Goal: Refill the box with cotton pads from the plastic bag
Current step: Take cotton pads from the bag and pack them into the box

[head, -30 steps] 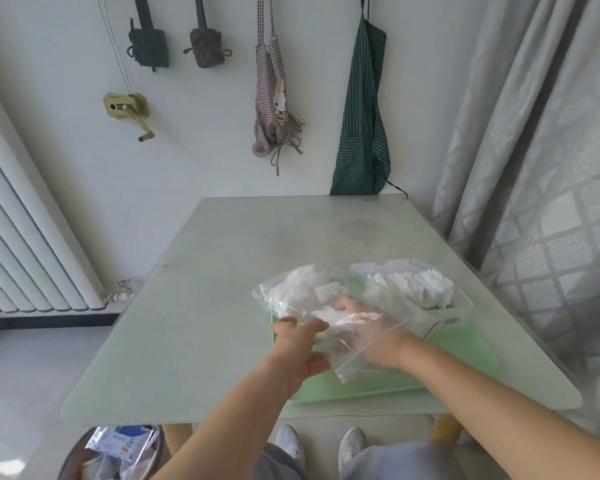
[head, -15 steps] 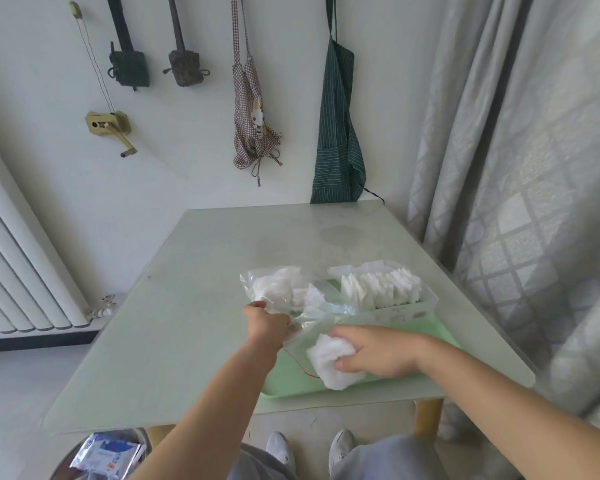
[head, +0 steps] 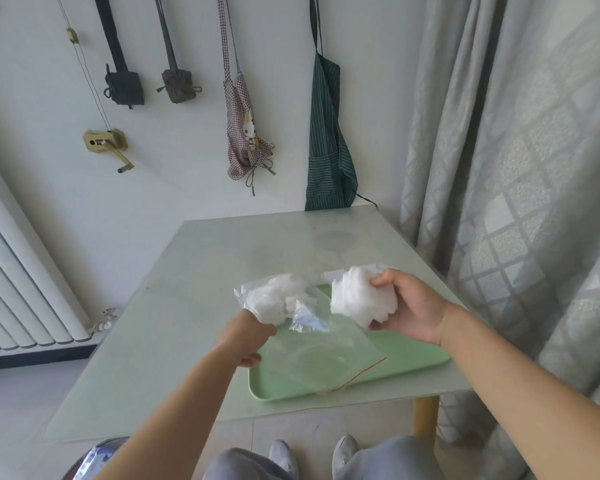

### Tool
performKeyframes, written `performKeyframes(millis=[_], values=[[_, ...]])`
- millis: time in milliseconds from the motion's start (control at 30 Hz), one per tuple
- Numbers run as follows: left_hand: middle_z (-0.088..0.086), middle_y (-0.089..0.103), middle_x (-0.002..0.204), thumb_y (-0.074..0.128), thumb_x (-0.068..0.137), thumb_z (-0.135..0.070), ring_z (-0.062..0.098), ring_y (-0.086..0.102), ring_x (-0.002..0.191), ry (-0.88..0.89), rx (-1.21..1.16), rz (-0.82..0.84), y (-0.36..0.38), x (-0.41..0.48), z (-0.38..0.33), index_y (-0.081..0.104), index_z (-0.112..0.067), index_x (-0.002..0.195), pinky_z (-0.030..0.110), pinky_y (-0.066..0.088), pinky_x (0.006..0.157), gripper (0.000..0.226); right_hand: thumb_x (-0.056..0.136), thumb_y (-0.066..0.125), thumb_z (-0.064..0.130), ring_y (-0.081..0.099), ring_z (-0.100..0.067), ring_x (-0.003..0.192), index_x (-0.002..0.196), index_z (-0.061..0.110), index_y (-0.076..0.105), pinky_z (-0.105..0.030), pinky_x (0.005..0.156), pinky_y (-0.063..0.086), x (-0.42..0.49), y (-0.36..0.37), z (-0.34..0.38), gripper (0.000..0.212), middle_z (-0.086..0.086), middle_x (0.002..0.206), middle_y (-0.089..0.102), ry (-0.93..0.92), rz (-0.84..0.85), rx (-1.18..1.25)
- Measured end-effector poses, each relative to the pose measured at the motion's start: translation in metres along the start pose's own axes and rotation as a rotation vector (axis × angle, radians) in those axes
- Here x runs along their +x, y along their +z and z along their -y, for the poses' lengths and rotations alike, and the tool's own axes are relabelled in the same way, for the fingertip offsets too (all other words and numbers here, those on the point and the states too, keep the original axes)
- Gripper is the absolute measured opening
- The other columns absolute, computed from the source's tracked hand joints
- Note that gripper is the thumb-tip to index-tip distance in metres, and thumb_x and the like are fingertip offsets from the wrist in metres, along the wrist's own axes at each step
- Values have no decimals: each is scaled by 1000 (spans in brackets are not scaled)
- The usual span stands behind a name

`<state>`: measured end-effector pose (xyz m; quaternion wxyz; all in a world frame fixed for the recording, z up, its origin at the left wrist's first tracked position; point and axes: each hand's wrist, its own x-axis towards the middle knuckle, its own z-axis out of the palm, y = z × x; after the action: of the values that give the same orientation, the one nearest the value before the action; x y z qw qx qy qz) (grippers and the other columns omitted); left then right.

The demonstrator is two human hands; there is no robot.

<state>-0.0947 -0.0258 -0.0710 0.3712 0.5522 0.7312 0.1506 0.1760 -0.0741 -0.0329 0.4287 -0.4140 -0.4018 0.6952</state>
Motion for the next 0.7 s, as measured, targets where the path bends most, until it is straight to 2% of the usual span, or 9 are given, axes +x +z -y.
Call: performKeyframes(millis=[67, 100, 167, 233, 300, 367, 500, 600, 700], values=[[6, 55, 112, 59, 85, -40, 29, 68, 87, 124, 364, -159, -8, 0, -4, 52, -15, 116, 36, 56, 77, 40, 71, 61, 26, 57, -22, 73, 100, 16, 68, -32, 60, 40, 7, -6, 2, 31, -9, 91, 63, -46, -61, 51], [6, 53, 118, 58, 86, -42, 27, 65, 95, 217, 371, -229, -10, -3, -10, 54, -17, 118, 34, 51, 82, 40, 73, 61, 26, 56, -21, 72, 95, 17, 69, -32, 59, 39, 10, -9, 2, 26, -8, 89, 62, -64, -81, 65], [3, 60, 116, 59, 89, -42, 22, 61, 99, 436, 138, -254, -6, -5, -28, 62, -20, 113, 31, 46, 85, 33, 77, 61, 26, 56, -20, 71, 94, 18, 69, -30, 57, 39, 17, -13, 2, 20, -6, 89, 62, -84, -89, 83], [2, 69, 105, 62, 88, -43, 22, 66, 101, 520, -228, -69, 3, -14, -52, 67, -23, 99, 36, 51, 91, 24, 80, 59, 24, 57, -19, 70, 104, 18, 62, -29, 55, 42, 23, -13, 2, 25, -6, 92, 61, -89, -74, 101], [7, 70, 105, 61, 91, -43, 24, 68, 102, 443, -517, 194, 17, -23, -72, 67, -20, 100, 42, 53, 96, 26, 83, 57, 22, 58, -20, 72, 105, 20, 59, -29, 54, 45, 29, -13, 3, 22, -6, 93, 61, -92, -53, 125], [10, 70, 103, 56, 97, -37, 23, 70, 94, 352, -696, 352, 31, -26, -84, 66, -9, 111, 40, 55, 93, 33, 85, 56, 20, 59, -21, 74, 102, 19, 60, -29, 55, 48, 34, -12, 4, 17, -7, 94, 62, -102, -41, 130], [13, 67, 95, 51, 101, -21, 26, 69, 85, 292, -920, 385, 45, -22, -99, 66, -5, 108, 38, 59, 81, 23, 92, 56, 14, 60, -25, 80, 99, 17, 64, -33, 60, 53, 39, -22, 7, 11, -12, 99, 59, -142, -105, 56], [12, 68, 94, 50, 100, -15, 27, 68, 87, 281, -957, 375, 50, -18, -105, 67, -6, 108, 32, 59, 73, 21, 91, 60, 13, 62, -27, 83, 103, 17, 67, -36, 67, 54, 39, -31, 9, 14, -12, 100, 62, -134, -149, -70], [12, 69, 92, 49, 100, -14, 27, 68, 85, 283, -950, 385, 54, -16, -113, 67, -6, 108, 32, 60, 72, 22, 90, 60, 12, 62, -21, 86, 104, 13, 69, -33, 70, 53, 39, -40, 12, 16, -7, 96, 64, -161, -152, -67]])
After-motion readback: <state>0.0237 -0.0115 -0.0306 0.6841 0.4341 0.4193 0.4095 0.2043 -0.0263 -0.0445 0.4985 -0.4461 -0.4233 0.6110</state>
